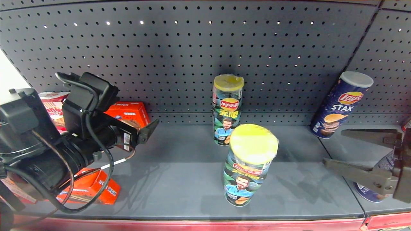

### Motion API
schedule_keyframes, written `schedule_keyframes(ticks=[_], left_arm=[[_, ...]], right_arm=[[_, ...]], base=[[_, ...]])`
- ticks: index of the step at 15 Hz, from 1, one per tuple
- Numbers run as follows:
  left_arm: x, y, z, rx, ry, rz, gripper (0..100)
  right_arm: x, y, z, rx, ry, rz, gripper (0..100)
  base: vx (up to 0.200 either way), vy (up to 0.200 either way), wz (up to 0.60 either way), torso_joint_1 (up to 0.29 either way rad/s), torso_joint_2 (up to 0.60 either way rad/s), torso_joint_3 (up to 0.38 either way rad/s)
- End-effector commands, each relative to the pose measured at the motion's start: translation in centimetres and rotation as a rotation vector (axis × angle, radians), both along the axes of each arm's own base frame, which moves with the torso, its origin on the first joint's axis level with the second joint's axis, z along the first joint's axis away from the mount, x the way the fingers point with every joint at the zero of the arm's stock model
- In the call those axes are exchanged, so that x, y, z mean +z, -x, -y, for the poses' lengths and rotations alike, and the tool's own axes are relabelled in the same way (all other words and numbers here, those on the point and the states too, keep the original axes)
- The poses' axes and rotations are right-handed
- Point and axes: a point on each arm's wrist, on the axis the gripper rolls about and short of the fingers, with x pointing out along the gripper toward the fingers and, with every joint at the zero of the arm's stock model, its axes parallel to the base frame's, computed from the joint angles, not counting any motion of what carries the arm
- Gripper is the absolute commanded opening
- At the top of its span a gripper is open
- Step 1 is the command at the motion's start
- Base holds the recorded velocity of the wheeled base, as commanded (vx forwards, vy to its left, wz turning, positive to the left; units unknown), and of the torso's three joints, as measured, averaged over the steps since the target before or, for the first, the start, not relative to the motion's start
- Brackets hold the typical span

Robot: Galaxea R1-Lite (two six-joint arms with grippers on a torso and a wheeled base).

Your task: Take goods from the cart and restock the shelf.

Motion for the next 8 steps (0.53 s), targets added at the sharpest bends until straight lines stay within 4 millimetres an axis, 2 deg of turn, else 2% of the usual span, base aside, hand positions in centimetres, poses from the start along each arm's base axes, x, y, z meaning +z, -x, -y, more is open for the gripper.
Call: schedule_keyframes(ticks=[1, 8], left_arm=[[-0.1, -0.1, 0.0, 0.001, -0.001, -0.002, 100], [0.1, -0.3, -0.5, 0.022, 0.0, 0.013, 100]], right_arm=[[-1.0, -1.2, -1.2, 0.025, 0.037, -0.053, 100], [-2.8, -2.2, -2.5, 0.075, 0.132, -0.093, 100]], base=[[0.0, 0.0, 0.0, 0.0, 0.0, 0.0], [0.0, 0.0, 0.0, 0.0, 0.0, 0.0]])
